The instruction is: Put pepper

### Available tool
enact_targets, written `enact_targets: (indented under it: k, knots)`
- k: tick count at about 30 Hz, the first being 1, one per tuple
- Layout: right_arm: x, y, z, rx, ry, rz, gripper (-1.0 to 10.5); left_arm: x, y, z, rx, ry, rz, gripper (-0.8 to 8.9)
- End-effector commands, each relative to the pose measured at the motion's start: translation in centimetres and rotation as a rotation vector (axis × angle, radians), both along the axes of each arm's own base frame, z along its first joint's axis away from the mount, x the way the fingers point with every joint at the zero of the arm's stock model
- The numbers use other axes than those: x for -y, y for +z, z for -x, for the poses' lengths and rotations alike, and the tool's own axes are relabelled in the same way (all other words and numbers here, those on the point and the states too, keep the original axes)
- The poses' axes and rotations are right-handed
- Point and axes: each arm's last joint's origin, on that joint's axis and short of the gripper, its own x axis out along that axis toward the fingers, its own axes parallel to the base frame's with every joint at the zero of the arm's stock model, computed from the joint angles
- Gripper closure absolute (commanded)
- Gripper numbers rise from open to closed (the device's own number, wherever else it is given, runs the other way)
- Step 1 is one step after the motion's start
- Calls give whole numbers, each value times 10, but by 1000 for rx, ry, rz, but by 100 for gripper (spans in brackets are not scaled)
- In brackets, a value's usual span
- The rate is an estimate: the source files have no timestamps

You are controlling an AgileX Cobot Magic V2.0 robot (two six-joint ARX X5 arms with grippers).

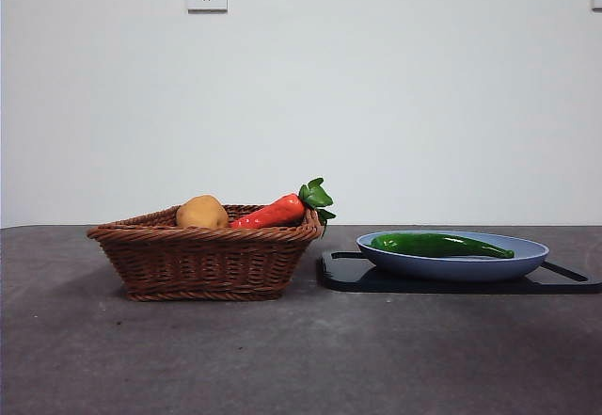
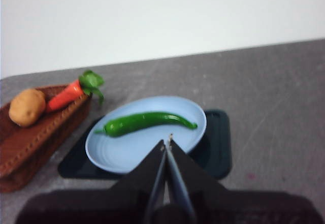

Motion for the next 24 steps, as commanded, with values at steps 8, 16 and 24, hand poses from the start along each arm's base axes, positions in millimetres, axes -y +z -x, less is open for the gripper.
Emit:
enact_targets:
  k: [8, 16, 24]
  knots:
    - [0, -23, -2, -87, -4, -17, 936, 0, 0, 0, 3, -2, 6, 805]
    - [0, -22, -2, -91, -8, -50, 936, 0, 0, 0, 2, -2, 6, 805]
    - [0, -22, -2, -93, -8, -50, 936, 0, 0, 0, 3, -2, 6, 805]
